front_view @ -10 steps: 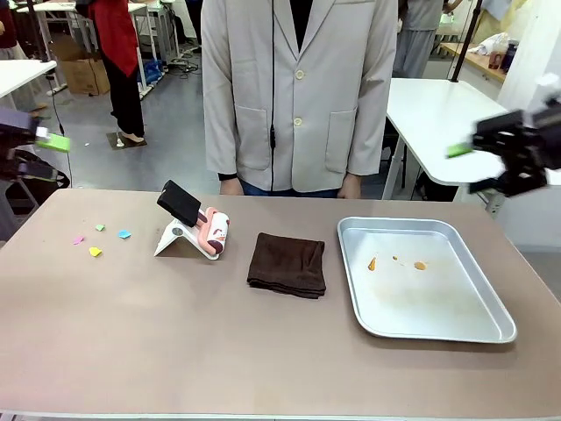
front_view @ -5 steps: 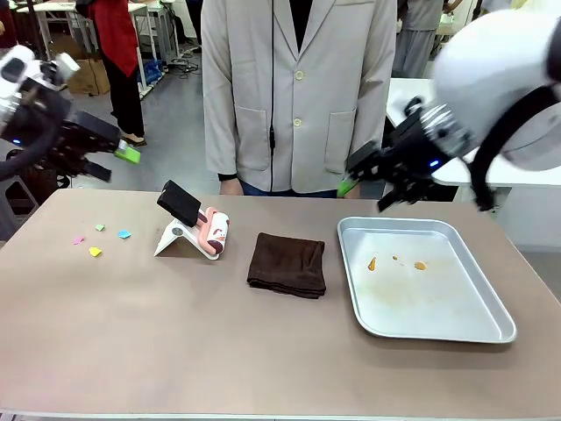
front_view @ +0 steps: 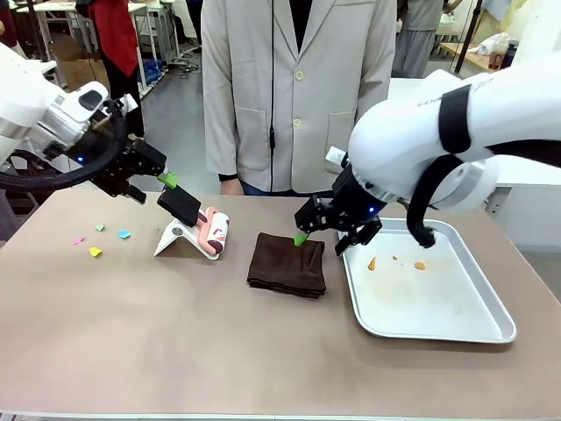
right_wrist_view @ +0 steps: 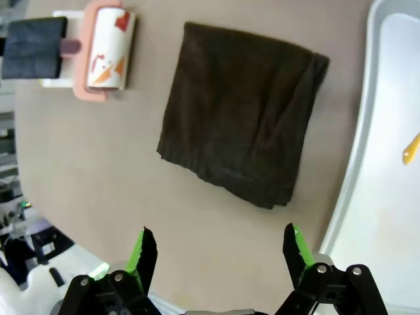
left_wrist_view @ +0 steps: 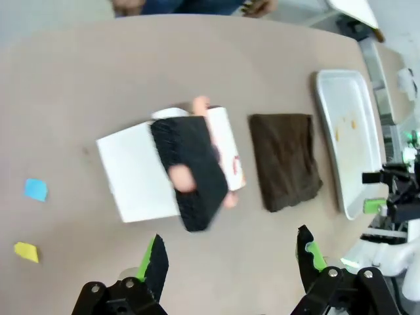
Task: Clean the surface of the table.
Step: Hold the Lint Roller with your left hand and the towel with your right hand.
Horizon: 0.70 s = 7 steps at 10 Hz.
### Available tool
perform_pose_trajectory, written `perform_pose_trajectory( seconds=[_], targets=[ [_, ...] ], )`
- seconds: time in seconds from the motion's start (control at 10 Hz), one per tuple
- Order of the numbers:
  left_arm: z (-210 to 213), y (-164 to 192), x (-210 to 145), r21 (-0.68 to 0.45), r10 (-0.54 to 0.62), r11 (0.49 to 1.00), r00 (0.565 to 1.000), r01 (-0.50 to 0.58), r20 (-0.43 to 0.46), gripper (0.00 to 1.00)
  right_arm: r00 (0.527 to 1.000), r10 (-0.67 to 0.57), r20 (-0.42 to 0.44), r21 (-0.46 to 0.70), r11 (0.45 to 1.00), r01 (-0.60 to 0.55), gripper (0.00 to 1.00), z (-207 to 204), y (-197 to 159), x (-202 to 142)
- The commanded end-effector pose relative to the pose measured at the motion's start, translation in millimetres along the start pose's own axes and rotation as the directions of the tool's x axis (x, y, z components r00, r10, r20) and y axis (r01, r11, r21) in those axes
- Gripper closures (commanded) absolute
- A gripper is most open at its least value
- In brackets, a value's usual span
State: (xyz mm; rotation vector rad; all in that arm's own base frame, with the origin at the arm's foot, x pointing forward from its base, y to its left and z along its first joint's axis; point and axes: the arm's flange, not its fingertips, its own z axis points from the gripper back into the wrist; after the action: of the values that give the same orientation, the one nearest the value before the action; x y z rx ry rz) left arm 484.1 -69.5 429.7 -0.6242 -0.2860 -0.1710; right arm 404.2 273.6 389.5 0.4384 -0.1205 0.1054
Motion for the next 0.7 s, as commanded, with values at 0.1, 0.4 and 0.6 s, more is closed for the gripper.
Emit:
perform_pose_trajectory(
  seconds=[0.1,0.4,0.6],
  targets=[
    [9.4,10.6,9.5,0.069,0.065,0.995,0.998,-0.066,0.008,0.00,1.000,0.000,0.000,0.000,1.000,0.000,0.00,0.0,0.0,0.0],
    [-1.5,16.1,7.0,0.049,0.046,0.998,0.999,-0.046,0.001,0.00,1.000,0.000,0.000,0.000,1.000,0.000,0.00,0.0,0.0,0.0],
    [-1.5,16.1,7.0,0.049,0.046,0.998,0.999,-0.046,0.001,0.00,1.000,-0.007,-0.005,0.007,1.000,0.007,0.00,-2.1,-0.4,0.0]
  ],
)
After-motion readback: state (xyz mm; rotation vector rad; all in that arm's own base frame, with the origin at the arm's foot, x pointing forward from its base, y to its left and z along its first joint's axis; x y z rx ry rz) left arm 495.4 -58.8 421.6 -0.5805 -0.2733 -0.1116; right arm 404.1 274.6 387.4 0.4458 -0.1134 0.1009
